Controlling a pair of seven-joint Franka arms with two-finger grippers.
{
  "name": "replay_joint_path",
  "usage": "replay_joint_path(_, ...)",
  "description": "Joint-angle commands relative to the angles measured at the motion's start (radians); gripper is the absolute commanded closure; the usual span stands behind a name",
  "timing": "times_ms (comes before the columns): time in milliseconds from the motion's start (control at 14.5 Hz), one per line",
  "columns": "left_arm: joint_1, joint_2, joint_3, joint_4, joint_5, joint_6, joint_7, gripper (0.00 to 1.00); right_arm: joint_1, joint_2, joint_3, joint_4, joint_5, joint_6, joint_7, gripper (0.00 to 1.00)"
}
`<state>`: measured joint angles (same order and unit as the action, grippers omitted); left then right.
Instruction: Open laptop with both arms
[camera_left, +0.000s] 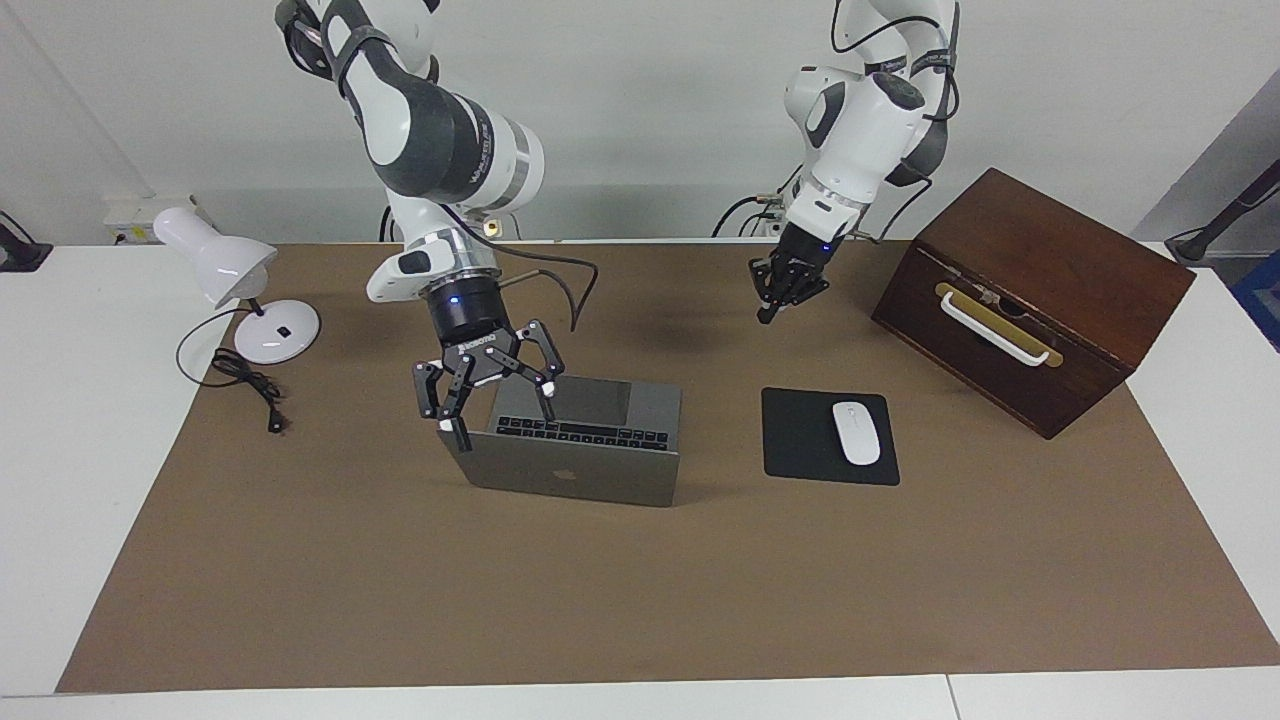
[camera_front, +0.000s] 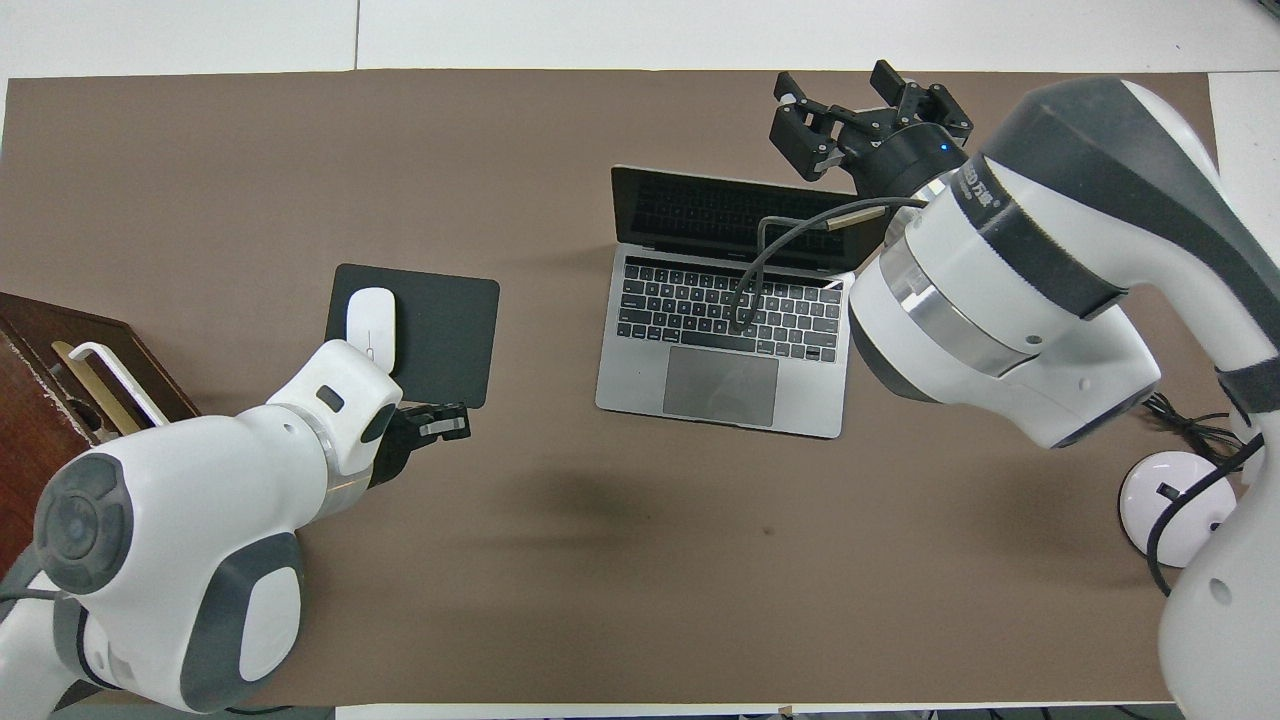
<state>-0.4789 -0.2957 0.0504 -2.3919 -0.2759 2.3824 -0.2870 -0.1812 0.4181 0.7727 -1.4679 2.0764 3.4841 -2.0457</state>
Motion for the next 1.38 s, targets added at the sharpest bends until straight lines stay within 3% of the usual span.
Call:
replay_joint_path(0,0.065,-0.007,-0.009,0.086,0.053,-0.167,0.046,1.00,-0.047,-0.013,0.051,-0.018,0.020,0.012,-0.005,0.00)
replay_joint_path(344,0.151,-0.008,-0.006,0.207,0.116,-0.377,0.143,1.00,-0.070,-0.015,0.063,-0.018,0.018,0.012,0.016,0.00)
replay_joint_path(550,0.212,-0.008,-0.006,0.279,0.147,-0.486,0.204,1.00,-0.089,-0.013,0.082,-0.035,-0.067,0.010,0.102,0.00)
replay_joint_path(757,0.296,-0.008,-0.006,0.362,0.149,-0.597,0.299,1.00,-0.200,0.007,0.226,-0.089,-0.258,-0.009,0.360,0.00)
replay_joint_path(1101,0.404,-0.010,-0.006,0.439,0.207,-0.687,0.385,1.00,-0.257,-0.010,0.257,-0.126,-0.441,-0.150,0.787,0.00)
replay_joint_path(1170,0.407,-0.010,-0.006,0.457,0.224,-0.706,0.388,0.96,-0.268,-0.027,0.246,-0.143,-0.485,-0.210,0.876,0.00)
replay_joint_path(1307,0.416,-0.010,-0.004,0.484,0.247,-0.739,0.391,0.36,-0.290,-0.079,0.217,-0.161,-0.594,-0.342,1.071,0.00)
